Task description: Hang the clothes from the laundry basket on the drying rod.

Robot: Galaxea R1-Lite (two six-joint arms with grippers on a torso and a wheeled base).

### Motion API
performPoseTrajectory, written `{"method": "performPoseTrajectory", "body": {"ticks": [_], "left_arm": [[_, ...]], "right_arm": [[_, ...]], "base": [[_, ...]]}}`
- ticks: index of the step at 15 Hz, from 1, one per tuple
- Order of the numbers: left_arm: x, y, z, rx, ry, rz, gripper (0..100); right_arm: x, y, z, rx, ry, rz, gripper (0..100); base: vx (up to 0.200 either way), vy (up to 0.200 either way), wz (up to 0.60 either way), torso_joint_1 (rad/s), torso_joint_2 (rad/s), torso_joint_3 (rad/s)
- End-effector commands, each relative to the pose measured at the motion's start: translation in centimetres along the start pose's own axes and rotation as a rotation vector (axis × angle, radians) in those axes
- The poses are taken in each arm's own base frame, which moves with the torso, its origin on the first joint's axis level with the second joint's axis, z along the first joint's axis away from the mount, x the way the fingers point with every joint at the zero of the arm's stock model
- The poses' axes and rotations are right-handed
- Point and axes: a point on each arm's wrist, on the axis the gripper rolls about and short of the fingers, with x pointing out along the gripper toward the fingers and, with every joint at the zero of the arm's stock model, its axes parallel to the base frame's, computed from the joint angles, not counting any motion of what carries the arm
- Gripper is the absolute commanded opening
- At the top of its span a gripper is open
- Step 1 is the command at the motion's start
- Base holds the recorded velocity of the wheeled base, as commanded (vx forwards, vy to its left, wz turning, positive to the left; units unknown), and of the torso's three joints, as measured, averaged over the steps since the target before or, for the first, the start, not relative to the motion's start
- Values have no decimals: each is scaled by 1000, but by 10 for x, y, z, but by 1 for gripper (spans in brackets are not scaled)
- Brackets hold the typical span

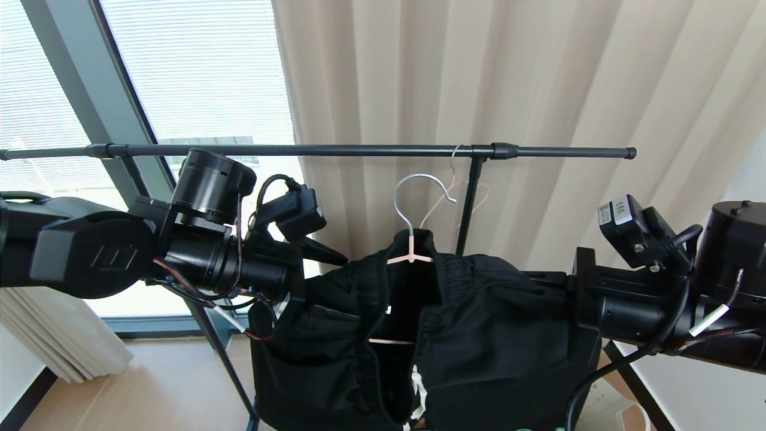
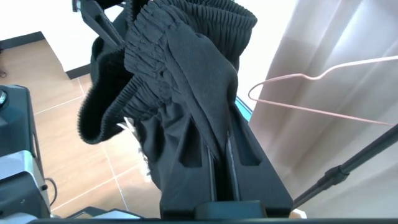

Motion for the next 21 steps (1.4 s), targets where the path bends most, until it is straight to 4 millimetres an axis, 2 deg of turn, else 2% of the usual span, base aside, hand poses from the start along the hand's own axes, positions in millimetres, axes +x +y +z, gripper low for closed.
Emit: {"method": "performPoseTrajectory", "body": {"ticks": [1, 2, 12, 13, 18, 21], "left_arm": [[6, 1, -2, -5, 8, -12, 100], [7, 1, -4, -5, 12, -15, 0], [-8, -7, 4, 12, -12, 6, 0], [-10, -8, 5, 15, -15, 8, 0], [-25, -9, 6, 16, -31, 50, 0], [-39, -13, 3, 12, -35, 84, 0]], "right_arm": [[-2, 3, 2, -7, -10, 5, 0], [-1, 2, 2, -6, -9, 5, 0], [6, -3, 1, 3, 1, -1, 0], [5, -3, 0, 4, 3, -2, 100], [0, -15, -4, 18, 12, -42, 100], [-10, -20, -6, 14, -3, 43, 100]], "base": [[0, 0, 0, 0, 0, 0], [0, 0, 0, 0, 0, 0], [0, 0, 0, 0, 0, 0], [0, 0, 0, 0, 0, 0], [0, 0, 0, 0, 0, 0], [0, 0, 0, 0, 0, 0]]}}
